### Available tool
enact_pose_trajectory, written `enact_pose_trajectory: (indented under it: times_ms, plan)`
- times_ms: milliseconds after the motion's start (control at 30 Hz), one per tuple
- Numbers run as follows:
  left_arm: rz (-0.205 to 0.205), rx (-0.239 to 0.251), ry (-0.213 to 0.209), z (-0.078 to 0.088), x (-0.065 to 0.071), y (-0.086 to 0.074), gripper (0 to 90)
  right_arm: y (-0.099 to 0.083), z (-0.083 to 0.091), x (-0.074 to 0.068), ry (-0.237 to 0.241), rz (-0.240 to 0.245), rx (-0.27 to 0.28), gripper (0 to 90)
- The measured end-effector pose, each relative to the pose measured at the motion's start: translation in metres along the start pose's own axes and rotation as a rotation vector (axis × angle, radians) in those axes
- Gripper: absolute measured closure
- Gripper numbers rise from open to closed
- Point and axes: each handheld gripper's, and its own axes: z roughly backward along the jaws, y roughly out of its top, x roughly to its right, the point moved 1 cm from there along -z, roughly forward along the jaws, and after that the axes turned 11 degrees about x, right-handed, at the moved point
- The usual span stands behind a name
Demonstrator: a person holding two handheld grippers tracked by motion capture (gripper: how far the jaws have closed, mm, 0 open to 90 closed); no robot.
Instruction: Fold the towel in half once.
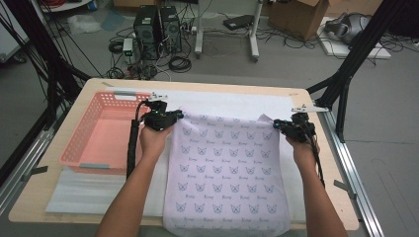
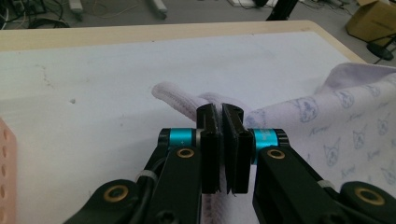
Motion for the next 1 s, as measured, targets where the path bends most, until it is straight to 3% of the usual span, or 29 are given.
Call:
enact_pose_trajectory:
  times_ms: [267,600,733,1000]
  plan:
    - [-0.049,-0.012,-0.030,0.025,0.015,-0.019,85.7,-0.010,0.022,-0.008,0.021,0.006,-0.001,85.3]
    - [-0.060,-0.003,-0.078,0.056,0.027,-0.041,85.7,-0.029,0.048,-0.024,0.043,0.017,-0.003,85.0]
    - [-0.076,0.003,-0.084,0.066,0.033,-0.051,85.7,-0.037,0.058,-0.030,0.046,0.018,0.001,84.9]
    - [-0.072,0.003,-0.106,0.084,0.037,-0.070,85.5,-0.050,0.073,-0.042,0.051,0.029,-0.005,84.8]
